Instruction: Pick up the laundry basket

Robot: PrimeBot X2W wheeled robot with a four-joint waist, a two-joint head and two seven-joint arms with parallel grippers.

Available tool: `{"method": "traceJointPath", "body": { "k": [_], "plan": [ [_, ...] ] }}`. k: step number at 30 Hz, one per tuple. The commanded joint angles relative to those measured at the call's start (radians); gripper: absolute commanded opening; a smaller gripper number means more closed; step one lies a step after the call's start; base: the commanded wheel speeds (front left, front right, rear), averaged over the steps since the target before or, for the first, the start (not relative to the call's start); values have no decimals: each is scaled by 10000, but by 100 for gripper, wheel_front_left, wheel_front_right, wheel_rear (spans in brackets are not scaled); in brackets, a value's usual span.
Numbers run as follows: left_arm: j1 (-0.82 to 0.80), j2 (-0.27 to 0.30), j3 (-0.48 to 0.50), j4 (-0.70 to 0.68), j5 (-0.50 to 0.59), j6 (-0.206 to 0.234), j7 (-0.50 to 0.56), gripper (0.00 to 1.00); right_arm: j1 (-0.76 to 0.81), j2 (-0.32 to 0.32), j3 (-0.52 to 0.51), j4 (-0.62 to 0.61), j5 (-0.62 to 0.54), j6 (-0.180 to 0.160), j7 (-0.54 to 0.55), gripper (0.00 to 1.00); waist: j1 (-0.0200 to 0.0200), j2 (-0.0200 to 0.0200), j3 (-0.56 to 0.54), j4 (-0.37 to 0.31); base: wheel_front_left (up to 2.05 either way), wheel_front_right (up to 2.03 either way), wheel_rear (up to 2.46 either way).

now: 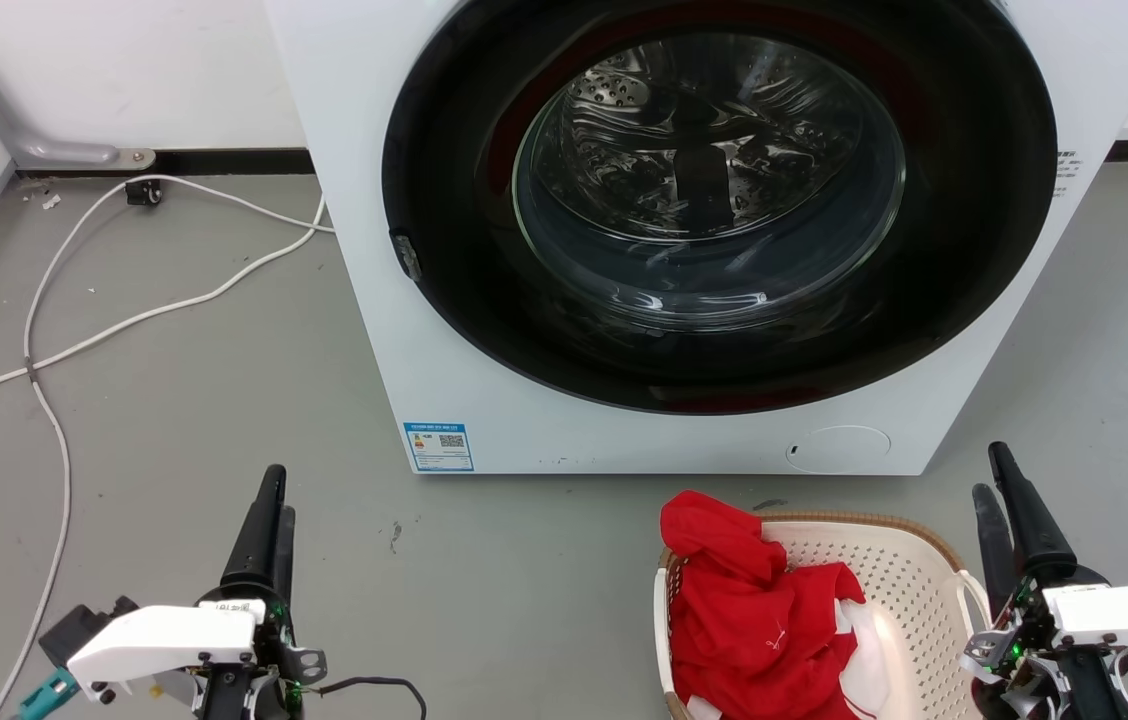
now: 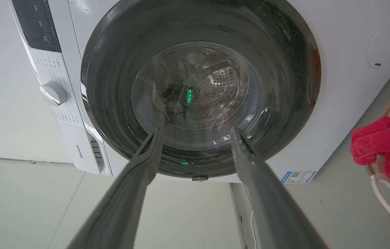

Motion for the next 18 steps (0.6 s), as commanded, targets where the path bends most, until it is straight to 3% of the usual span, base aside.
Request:
{"method": "traceJointPath", "body": {
  "k": [1,6,7,18],
  "plan": [
    [-284,33,15,-282,384,-15,-108,100,-175,-9,16,-268,-428,4,-115,100,0,-1,3,-2,0,0,0],
    [-302,32,21,-559,1444,-17,-323,100,-141,-15,19,-529,-2078,5,-332,100,0,-1,16,-10,0,0,0],
    [-316,32,38,-761,1924,-18,-447,100,-93,-9,6,-684,-2849,6,-453,100,0,-1,21,-12,0,0,0],
    [-264,32,-37,-1148,3936,11,-866,100,22,-2,190,-1122,-4841,8,-878,100,0,-1,31,-31,0,0,0]
  ]
}}
